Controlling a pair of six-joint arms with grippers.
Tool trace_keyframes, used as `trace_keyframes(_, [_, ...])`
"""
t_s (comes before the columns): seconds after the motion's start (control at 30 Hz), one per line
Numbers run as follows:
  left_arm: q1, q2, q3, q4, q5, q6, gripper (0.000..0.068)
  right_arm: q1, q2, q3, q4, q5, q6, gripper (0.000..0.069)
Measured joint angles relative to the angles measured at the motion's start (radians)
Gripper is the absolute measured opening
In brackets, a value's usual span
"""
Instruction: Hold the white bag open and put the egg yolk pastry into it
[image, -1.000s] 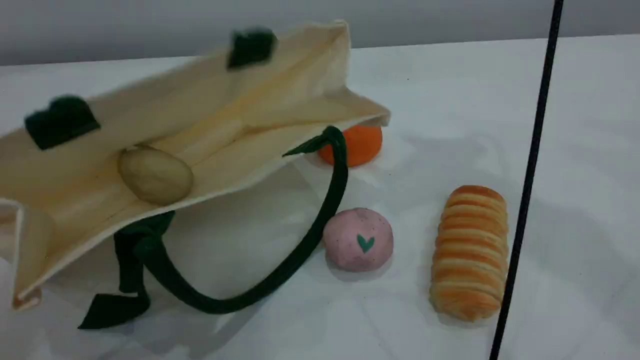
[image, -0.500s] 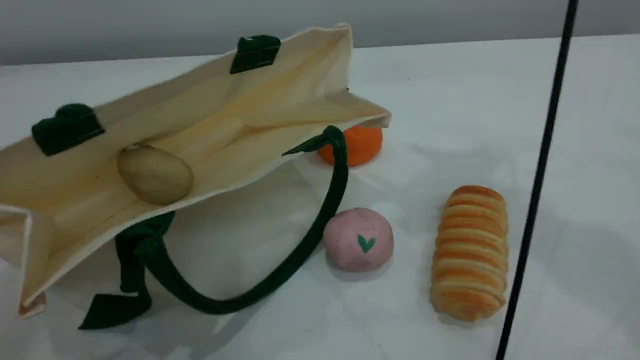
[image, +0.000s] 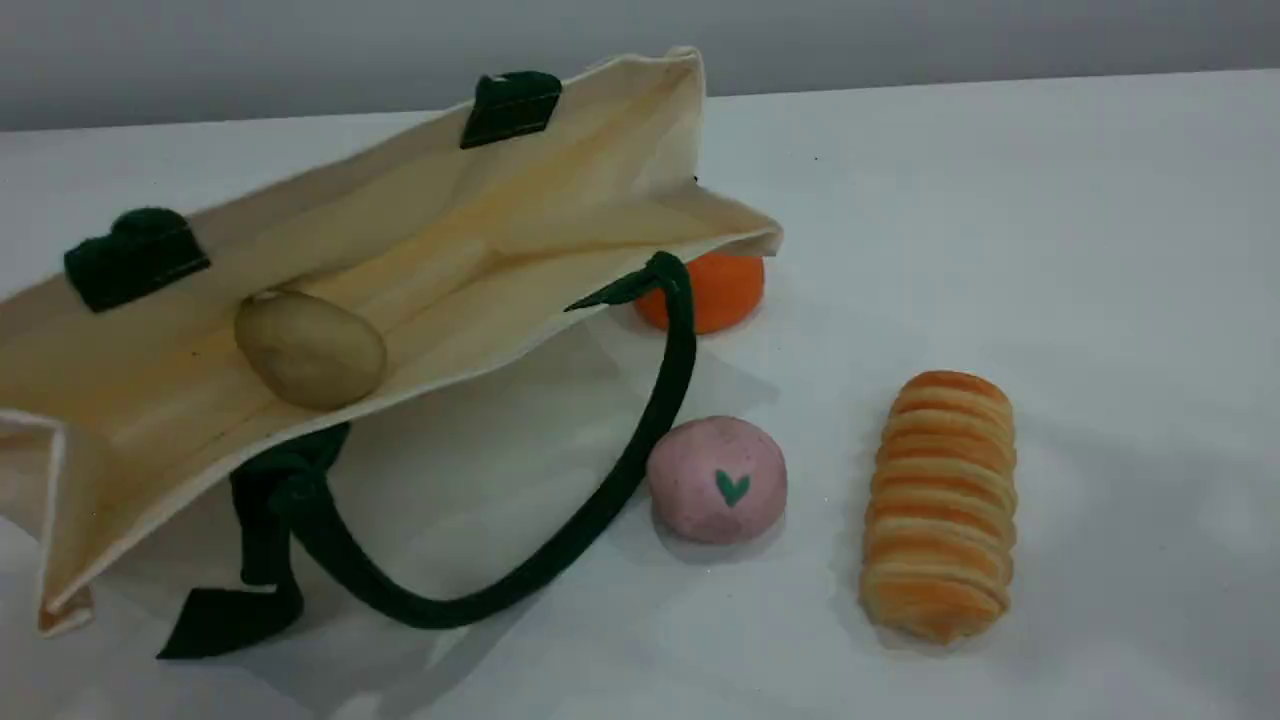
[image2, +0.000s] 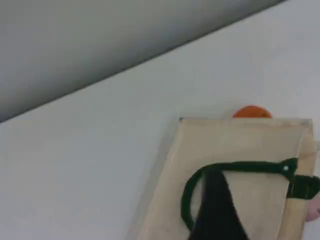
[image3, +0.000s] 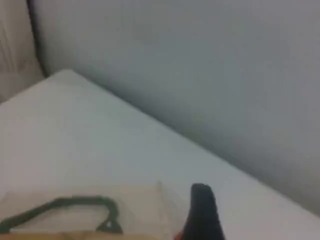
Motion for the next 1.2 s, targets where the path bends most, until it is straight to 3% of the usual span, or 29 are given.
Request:
trace_keyframes(0.23, [0.000,0.004,0.017,-0.029,-0.006,-0.018,0.0435,0.004,-0.057,0.000,-0.004,0.059,0.060,0.0473])
trace_keyframes(0.53, [0.000,0.122,0.211,-0.060,-0.008,-0.018,0.0420,0.004,-0.056,0.000,0.006,0.063,0.060,0.0473])
trace_keyframes(0.67, [0.000,0.199,0.275,-0.101,-0.059,-0.010,0.0343,0.004,-0.056,0.000,0.006,0.063,0.060,0.0473])
trace_keyframes(0.83, [-0.001,0.287,0.280,-0.146,-0.089,0.044,0.0187,0.004,-0.056,0.000,0.006,0.068,0.059,0.0473])
trace_keyframes(0.9, [-0.001,0.309,0.280,-0.159,-0.093,0.060,0.0161,0.004,-0.056,0.000,0.006,0.071,0.059,0.0473])
trace_keyframes(1.03, [-0.001,0.349,0.279,-0.172,-0.115,0.073,0.0175,0.004,-0.056,0.000,0.006,0.074,0.059,0.0473])
trace_keyframes(1.2, [-0.001,0.403,0.279,-0.172,-0.129,0.074,0.0274,0.004,-0.056,0.000,0.006,0.084,0.059,0.0473])
